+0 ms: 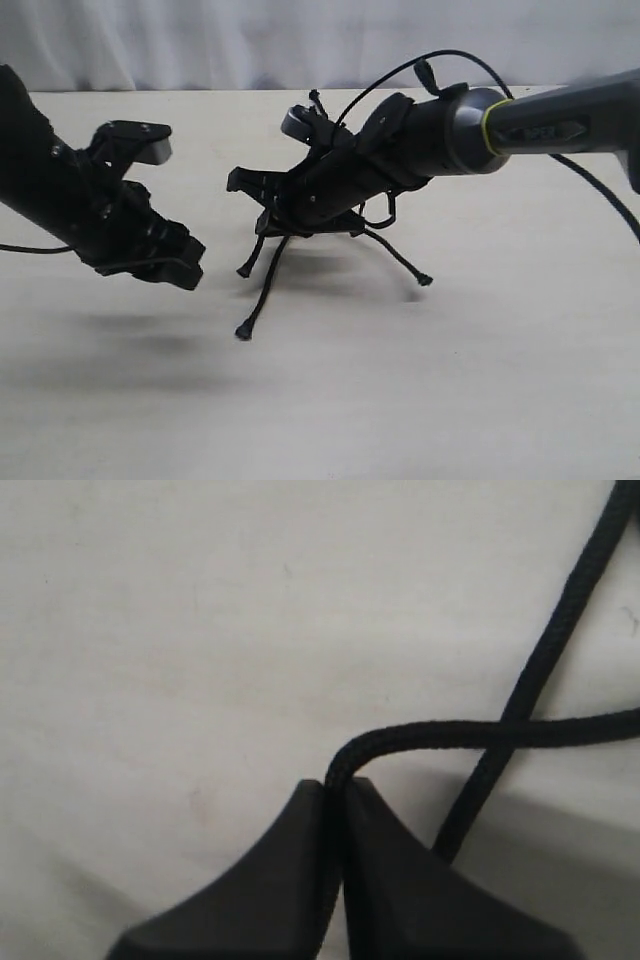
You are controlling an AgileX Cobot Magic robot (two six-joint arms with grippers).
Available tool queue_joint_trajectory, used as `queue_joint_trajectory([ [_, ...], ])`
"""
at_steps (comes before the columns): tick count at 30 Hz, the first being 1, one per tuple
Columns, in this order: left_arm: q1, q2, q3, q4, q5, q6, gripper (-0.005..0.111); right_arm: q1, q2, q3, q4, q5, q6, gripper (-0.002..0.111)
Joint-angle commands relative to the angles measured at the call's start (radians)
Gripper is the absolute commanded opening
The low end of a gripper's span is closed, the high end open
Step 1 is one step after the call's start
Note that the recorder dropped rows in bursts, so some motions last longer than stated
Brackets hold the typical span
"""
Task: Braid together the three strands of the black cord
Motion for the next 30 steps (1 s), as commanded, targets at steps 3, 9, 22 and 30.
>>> queue_joint_trajectory([
  [3,0.054,-0.013,-0.001,0.009,-0.018,-0.005,0.051,0.011,0.006,-0.001,0.001,0.005,-0.013,0.033],
  [9,0.024,-0.013,-0.001,0.004,-0.093,-0.003,0.051,0.009,-0.015,-0.001,-0.087,0.093,0.043,0.048],
  [22,0.024,-0.013,-0.001,-0.011,-0.183,-0.003,0.051,0.119,-0.035,-0.001,-0.542,0.191,0.447,0.048],
  [30,0.024,-0.013,-0.001,-0.016,-0.193,-0.005,0.051,0.221,0.016,-0.001,-0.761,0.176,0.64,0.03],
])
